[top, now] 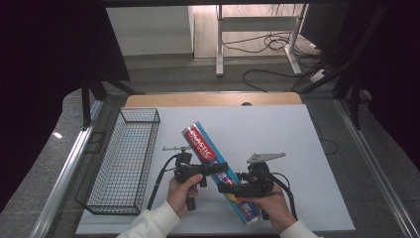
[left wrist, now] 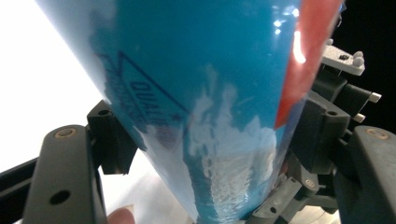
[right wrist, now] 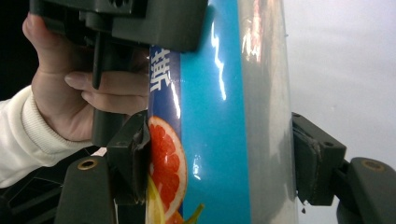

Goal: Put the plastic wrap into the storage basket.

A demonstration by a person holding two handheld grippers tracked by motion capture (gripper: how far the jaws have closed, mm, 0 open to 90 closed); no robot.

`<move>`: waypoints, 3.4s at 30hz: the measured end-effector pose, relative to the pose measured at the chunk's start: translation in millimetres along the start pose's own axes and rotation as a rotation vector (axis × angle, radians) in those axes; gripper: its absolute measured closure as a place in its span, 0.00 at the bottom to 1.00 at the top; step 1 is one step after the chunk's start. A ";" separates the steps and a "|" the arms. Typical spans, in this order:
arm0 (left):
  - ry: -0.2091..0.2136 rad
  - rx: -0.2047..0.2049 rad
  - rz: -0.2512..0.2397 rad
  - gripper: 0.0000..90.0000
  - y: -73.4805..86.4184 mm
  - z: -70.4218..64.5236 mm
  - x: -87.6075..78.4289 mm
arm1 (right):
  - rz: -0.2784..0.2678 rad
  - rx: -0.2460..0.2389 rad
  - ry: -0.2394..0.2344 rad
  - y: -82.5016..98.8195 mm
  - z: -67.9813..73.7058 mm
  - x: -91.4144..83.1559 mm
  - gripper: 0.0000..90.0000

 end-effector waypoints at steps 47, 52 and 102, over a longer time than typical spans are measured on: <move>-0.422 0.377 0.269 0.35 -85.7 -41.2 -98.6 | -0.089 0.088 0.105 3.5 -12.1 -60.7 0.12; -0.470 0.390 0.279 0.35 -91.7 -41.6 -113.5 | -0.086 0.102 0.109 4.2 -13.7 -60.6 0.13; -0.805 0.336 0.253 0.35 -126.2 -6.6 -251.2 | -0.087 0.168 0.135 8.3 -27.2 -62.0 0.13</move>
Point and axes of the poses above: each handheld gripper's, and its own axes: x roughly forward along the jaws, y roughly out of its underside, z roughly to its left, the point moved 1 cm from there along x, roughly forward along the jaws, and after that the axes turned 15 degrees about -y, right-handed, at the moved point
